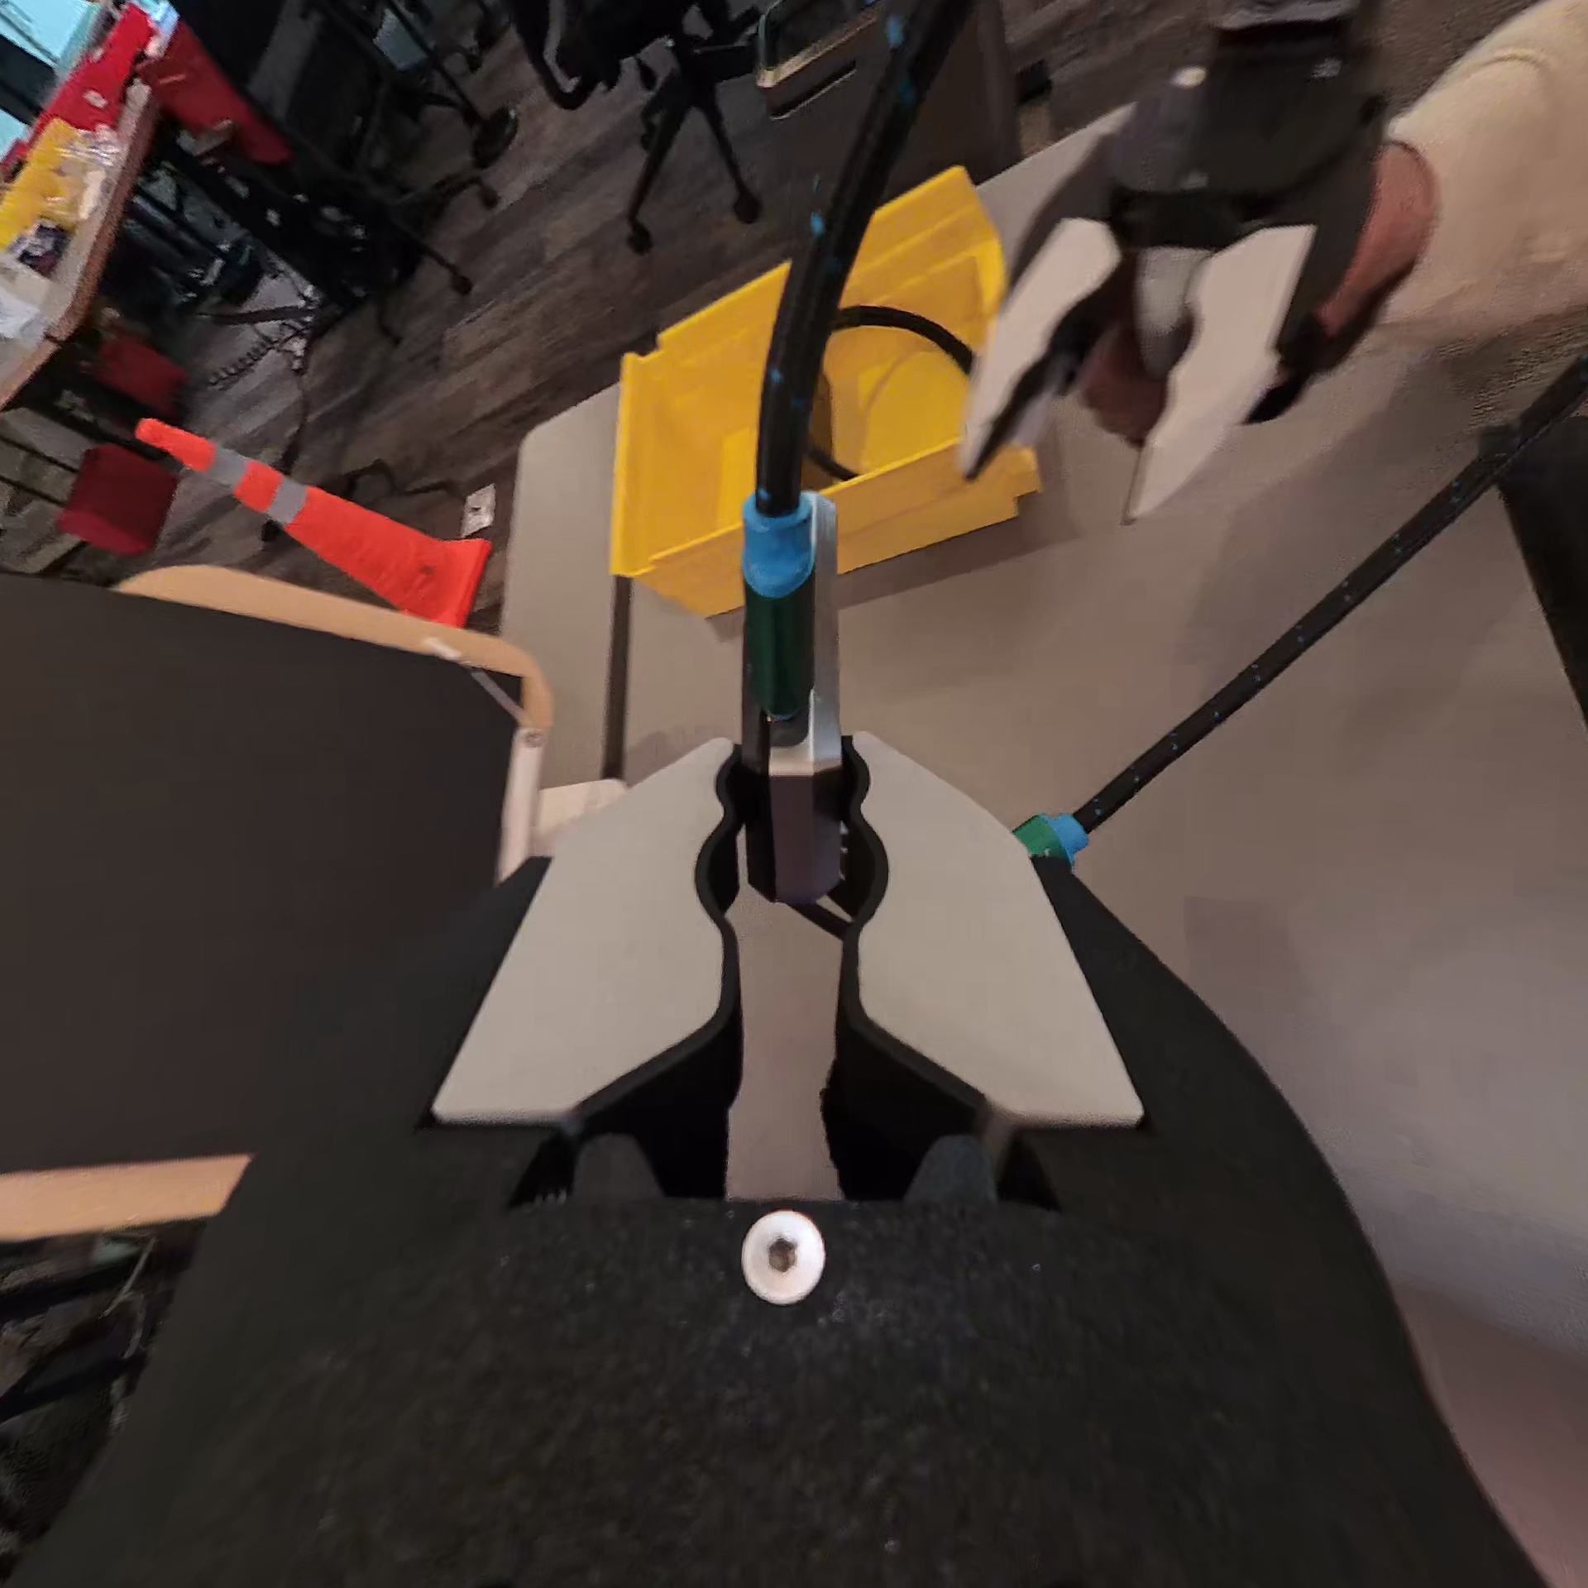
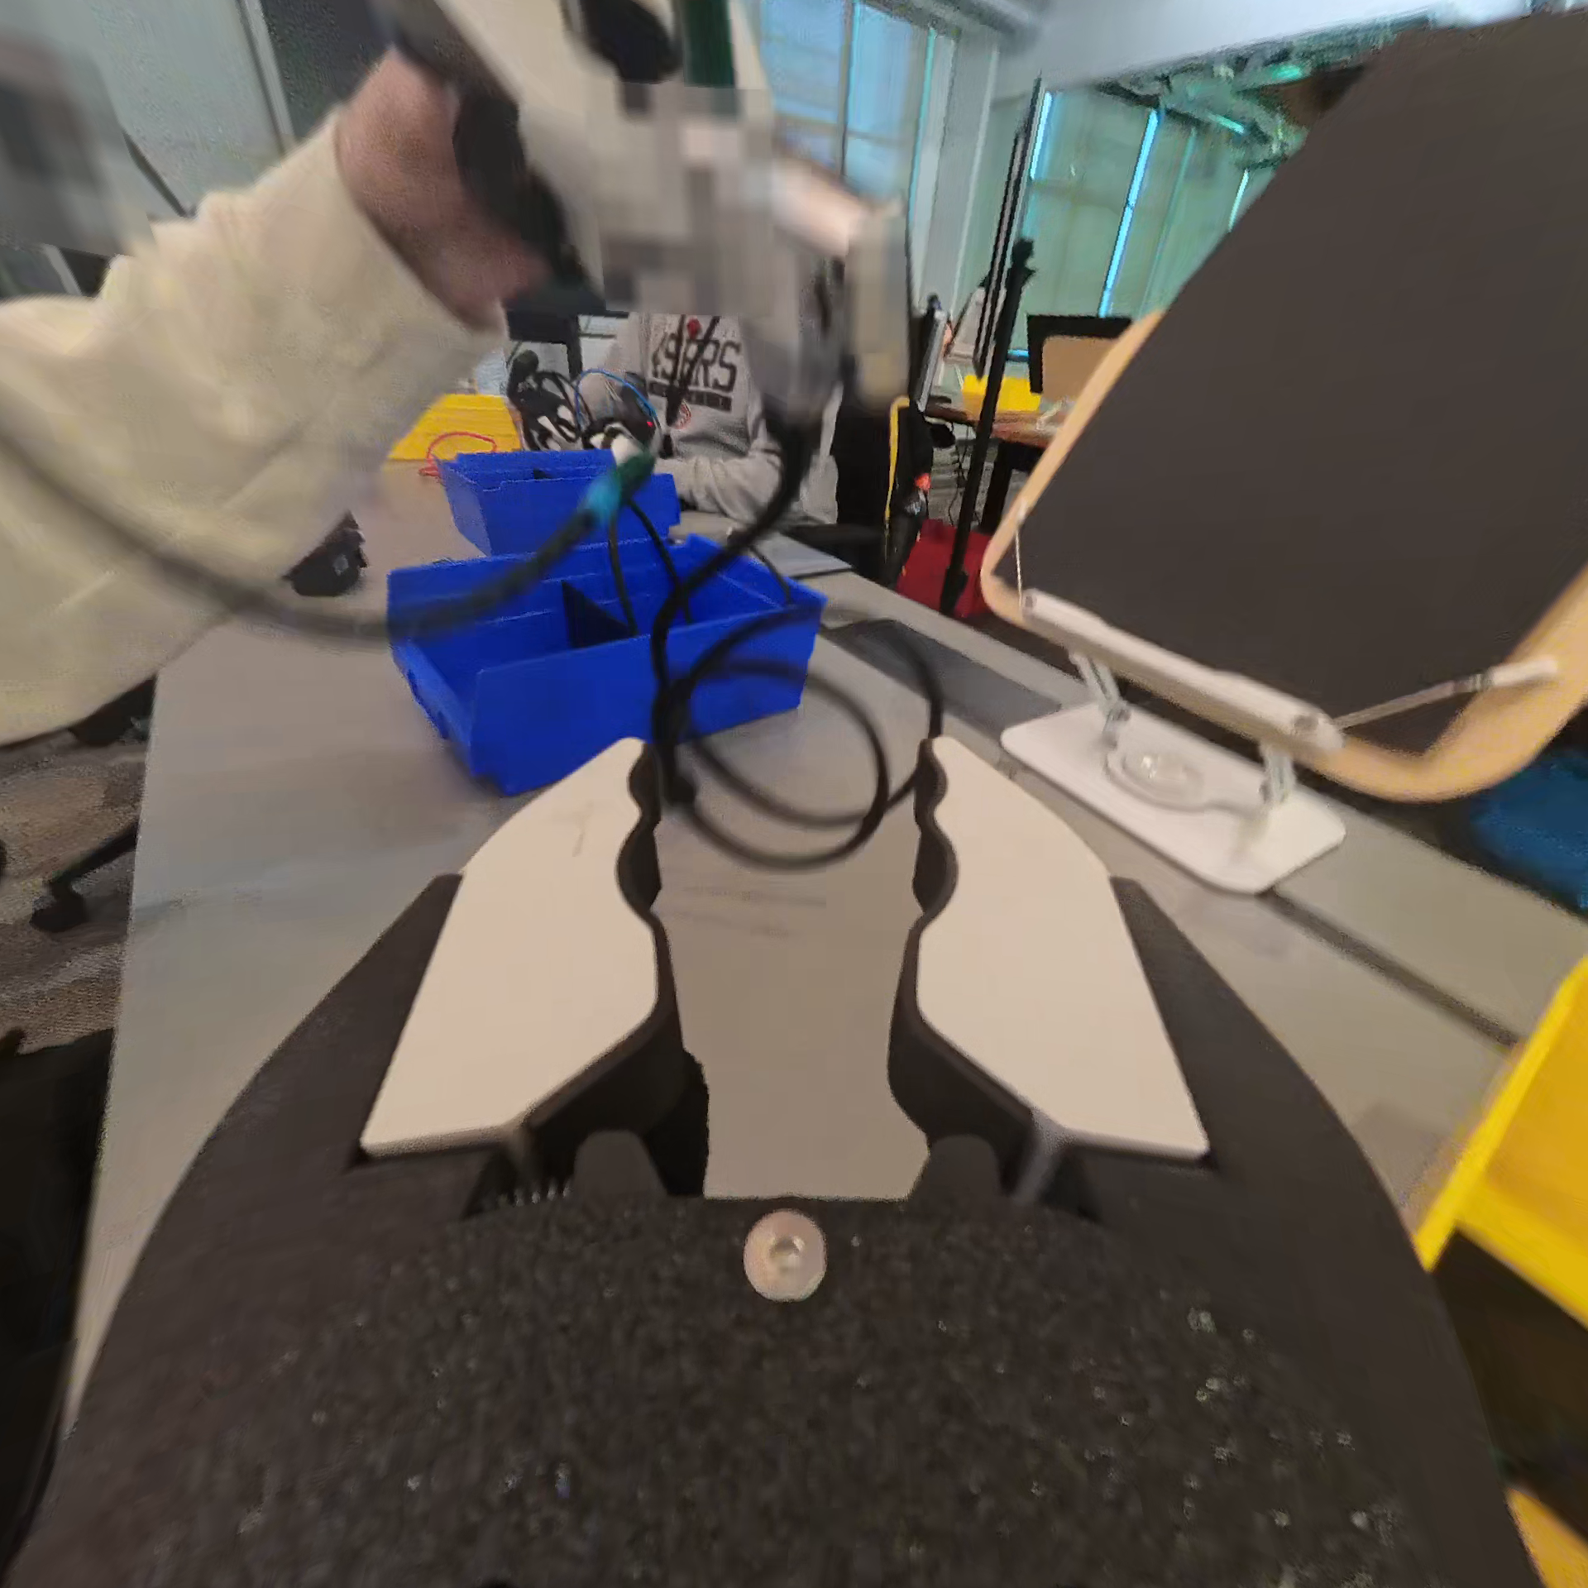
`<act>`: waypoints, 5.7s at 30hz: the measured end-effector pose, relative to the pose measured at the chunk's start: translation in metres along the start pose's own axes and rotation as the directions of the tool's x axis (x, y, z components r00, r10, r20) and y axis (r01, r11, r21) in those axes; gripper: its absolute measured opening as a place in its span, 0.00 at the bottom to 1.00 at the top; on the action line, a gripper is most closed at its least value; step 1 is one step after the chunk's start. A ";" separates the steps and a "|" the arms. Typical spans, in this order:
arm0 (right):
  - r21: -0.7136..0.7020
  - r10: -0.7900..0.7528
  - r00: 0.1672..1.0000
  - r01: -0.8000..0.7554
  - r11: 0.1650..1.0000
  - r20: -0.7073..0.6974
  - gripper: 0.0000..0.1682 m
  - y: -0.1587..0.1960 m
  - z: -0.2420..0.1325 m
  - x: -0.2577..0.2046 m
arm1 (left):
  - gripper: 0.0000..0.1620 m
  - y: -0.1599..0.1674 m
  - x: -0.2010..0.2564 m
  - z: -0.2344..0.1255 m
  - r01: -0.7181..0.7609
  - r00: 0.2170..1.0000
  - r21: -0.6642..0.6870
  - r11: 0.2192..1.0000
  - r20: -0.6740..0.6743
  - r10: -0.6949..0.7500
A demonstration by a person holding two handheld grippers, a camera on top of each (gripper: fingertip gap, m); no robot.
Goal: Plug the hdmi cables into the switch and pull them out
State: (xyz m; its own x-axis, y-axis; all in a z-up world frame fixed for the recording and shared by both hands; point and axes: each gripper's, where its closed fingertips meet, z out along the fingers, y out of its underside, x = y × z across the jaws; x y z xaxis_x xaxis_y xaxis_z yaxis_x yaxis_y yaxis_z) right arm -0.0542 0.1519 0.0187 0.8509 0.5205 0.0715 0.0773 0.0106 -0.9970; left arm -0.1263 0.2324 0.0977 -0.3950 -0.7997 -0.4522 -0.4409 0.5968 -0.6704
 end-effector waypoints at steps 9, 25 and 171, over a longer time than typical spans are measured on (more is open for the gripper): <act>-0.002 -0.284 0.956 0.284 0.959 0.074 0.16 0.009 0.047 -0.015 | 0.12 0.003 0.073 0.045 -0.021 1.000 0.070 0.997 0.004 0.020; -0.009 -0.321 0.886 0.344 0.939 0.335 0.12 0.039 0.055 -0.061 | 0.25 0.018 0.108 0.080 0.176 0.984 0.293 0.940 -0.012 -0.180; -0.835 -0.726 0.595 0.159 0.526 -0.344 0.04 -0.088 -0.099 0.195 | 0.13 0.161 0.024 0.154 -0.121 0.714 -0.190 0.974 0.665 0.218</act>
State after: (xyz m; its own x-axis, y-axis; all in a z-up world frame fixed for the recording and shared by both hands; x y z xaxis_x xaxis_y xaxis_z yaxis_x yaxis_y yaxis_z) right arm 0.1565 0.1680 0.1234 0.6293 0.0085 0.7771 0.6101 -0.6247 -0.4873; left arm -0.0823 0.2993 -0.1116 0.1573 -0.4845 -0.8606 -0.5352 0.6905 -0.4866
